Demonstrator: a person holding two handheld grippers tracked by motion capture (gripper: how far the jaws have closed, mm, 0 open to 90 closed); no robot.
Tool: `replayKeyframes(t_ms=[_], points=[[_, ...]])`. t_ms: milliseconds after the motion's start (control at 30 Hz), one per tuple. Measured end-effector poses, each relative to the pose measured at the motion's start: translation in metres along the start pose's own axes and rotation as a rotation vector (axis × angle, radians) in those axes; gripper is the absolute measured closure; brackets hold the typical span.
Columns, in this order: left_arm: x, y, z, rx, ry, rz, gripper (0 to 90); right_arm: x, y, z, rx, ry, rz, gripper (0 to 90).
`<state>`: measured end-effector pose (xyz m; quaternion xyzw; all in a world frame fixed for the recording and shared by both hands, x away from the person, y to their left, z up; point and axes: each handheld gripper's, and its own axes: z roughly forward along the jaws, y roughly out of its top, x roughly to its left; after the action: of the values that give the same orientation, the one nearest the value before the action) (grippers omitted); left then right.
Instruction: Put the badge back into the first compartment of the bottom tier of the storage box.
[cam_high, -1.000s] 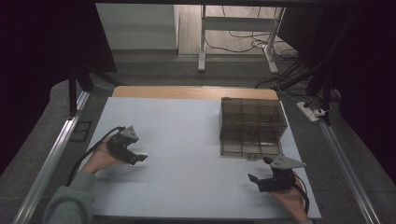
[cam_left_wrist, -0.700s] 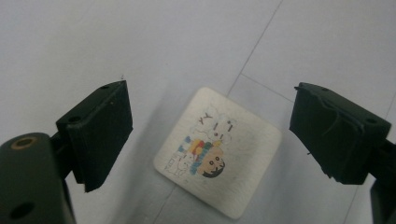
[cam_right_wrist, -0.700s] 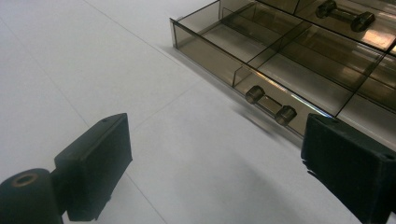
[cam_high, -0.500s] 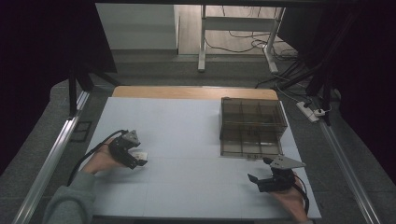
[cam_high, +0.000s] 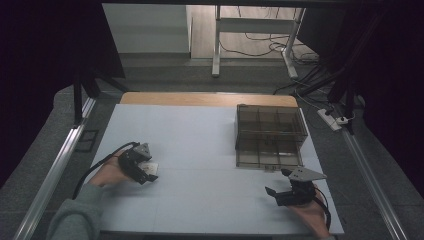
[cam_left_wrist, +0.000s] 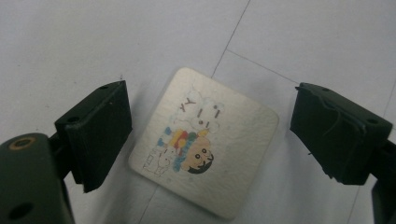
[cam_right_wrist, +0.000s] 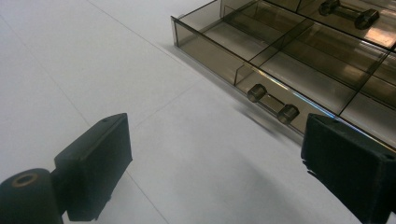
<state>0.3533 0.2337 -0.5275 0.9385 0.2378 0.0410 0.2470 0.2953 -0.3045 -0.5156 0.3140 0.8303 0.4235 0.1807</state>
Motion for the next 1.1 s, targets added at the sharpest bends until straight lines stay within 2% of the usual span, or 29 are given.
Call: replayKeyframes(t_ms=[200,367,667,1100], points=[[0.0027,-0.0051,0.0020,0.003,-0.011,0.003,13.0,0.0000,0.0001,-0.0006,0.002,-0.005,0.000,8.0],[0.0004,-0.0062,0.0012,0.009,0.006,0.035,16.1,0.0002,0.0001,-0.0005,0.003,-0.004,-0.002,8.1],[-0.0040,-0.0081,-0.0019,-0.007,-0.012,0.079,32.8,0.0003,0.0001,-0.0009,0.003,-0.004,-0.003,8.1],[-0.0052,-0.0088,-0.0028,-0.016,-0.001,0.088,33.0,0.0000,-0.0001,-0.0014,-0.006,-0.001,0.000,8.1]])
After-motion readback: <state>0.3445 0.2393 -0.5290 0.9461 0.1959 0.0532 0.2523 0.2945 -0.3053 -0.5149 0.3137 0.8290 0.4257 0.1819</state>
